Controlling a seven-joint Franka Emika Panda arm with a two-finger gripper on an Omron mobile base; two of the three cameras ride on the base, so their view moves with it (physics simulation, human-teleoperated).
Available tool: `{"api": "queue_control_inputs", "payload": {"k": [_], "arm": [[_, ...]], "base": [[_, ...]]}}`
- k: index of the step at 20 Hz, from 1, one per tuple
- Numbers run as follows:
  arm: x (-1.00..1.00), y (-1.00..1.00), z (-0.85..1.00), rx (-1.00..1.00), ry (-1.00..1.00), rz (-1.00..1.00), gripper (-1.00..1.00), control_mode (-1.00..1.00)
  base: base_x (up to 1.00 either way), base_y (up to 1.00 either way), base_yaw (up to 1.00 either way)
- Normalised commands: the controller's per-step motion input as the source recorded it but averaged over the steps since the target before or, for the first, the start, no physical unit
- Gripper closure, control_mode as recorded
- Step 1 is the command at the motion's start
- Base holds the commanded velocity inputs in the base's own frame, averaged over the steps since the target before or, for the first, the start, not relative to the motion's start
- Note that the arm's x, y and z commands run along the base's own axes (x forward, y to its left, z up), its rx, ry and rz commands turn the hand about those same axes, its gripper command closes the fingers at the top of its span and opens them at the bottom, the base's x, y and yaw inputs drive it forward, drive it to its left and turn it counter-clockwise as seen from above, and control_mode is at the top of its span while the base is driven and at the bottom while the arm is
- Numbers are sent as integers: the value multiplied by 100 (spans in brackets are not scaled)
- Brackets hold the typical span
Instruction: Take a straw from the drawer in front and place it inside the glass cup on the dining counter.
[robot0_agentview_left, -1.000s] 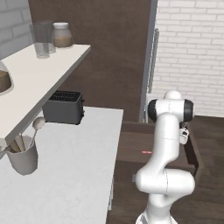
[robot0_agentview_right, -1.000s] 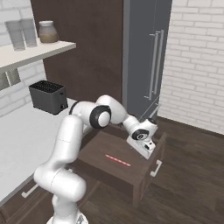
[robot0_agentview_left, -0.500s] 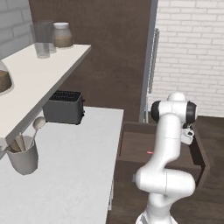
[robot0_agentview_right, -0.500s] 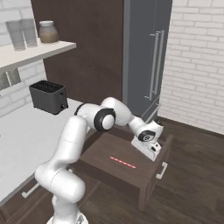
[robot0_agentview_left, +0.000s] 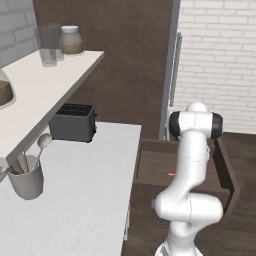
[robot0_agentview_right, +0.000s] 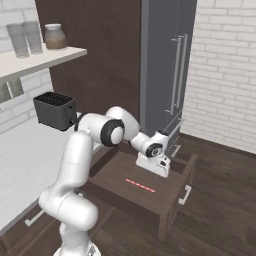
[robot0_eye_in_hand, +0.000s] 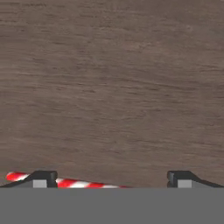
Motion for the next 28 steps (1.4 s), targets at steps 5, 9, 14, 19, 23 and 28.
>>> {"api": "queue_control_inputs", "payload": {"k": [5, 9, 14, 19, 23, 28], "arm": [[-4, 23, 0, -2, 0, 39, -100, -100], [-19, 1, 0, 0, 0, 46, -100, -100], [-22, 2, 0, 4, 2, 47, -100, -100], [-13, 17, -3, 9, 2, 47, -100, -100], [-14, 17, -7, 13, 0, 37, -100, -100], [-5, 16, -9, 14, 0, 30, -100, -100]], "base": [[0, 0, 0], [0, 0, 0], [0, 0, 0], [0, 0, 0], [0, 0, 0], [0, 0, 0]]}}
